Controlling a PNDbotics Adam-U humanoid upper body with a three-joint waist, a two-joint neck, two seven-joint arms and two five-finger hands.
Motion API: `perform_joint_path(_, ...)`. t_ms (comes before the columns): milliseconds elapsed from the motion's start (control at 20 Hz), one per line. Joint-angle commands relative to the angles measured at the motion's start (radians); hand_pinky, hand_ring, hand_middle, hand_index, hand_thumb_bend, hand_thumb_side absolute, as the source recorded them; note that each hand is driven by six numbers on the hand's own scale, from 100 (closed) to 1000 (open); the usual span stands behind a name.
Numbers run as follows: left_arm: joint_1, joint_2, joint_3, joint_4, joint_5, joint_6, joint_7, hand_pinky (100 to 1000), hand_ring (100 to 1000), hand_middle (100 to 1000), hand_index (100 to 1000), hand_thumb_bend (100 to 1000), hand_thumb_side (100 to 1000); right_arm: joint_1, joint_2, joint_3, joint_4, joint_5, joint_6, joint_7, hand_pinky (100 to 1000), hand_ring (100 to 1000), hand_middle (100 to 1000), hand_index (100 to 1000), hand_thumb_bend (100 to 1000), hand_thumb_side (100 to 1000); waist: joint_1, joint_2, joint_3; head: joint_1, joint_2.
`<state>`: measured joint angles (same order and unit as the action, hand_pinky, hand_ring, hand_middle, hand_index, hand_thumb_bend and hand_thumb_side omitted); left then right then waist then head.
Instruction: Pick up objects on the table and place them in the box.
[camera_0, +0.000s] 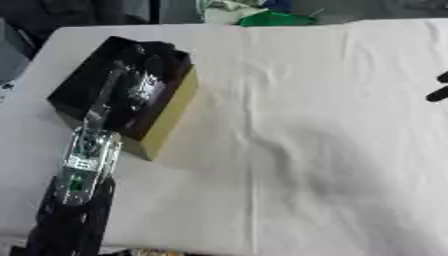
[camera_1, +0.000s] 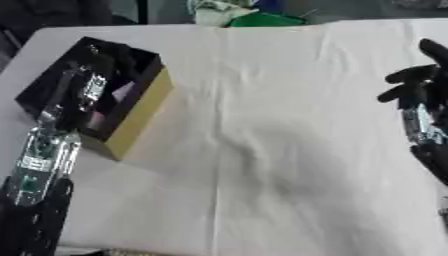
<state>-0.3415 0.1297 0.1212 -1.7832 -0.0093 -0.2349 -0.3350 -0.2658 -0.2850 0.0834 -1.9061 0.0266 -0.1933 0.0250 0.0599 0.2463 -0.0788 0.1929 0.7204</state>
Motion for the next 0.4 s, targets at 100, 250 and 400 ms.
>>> perform_joint_path(100,-0.004,0.016,0.009,-0.014,0.007,0.002,0.012,618,535,561,749,100,618,-0.008,0.003,-0.006,-0.029,0.014,-0.006,0.001,915,557,606,929,100,529,-0.003,-0.011,-0.001,-0.006,-0.005)
perform_joint_path(250,-0.006,0.017,0.013,-0.016,0.009,0.003,0.019,618,533,559,746,100,616,-0.009,0.007,-0.005,-0.030,0.014,-0.008,0.001,914,554,603,924,100,526,-0.004,-0.009,-0.008,-0.011,-0.009)
perform_joint_path(400,-0.007,0.019,0.015,-0.018,0.010,0.004,0.024,618,531,557,743,100,617,-0.009,0.007,-0.003,-0.031,0.015,-0.010,0.002,914,553,601,922,100,525,-0.005,-0.007,-0.009,-0.010,-0.009)
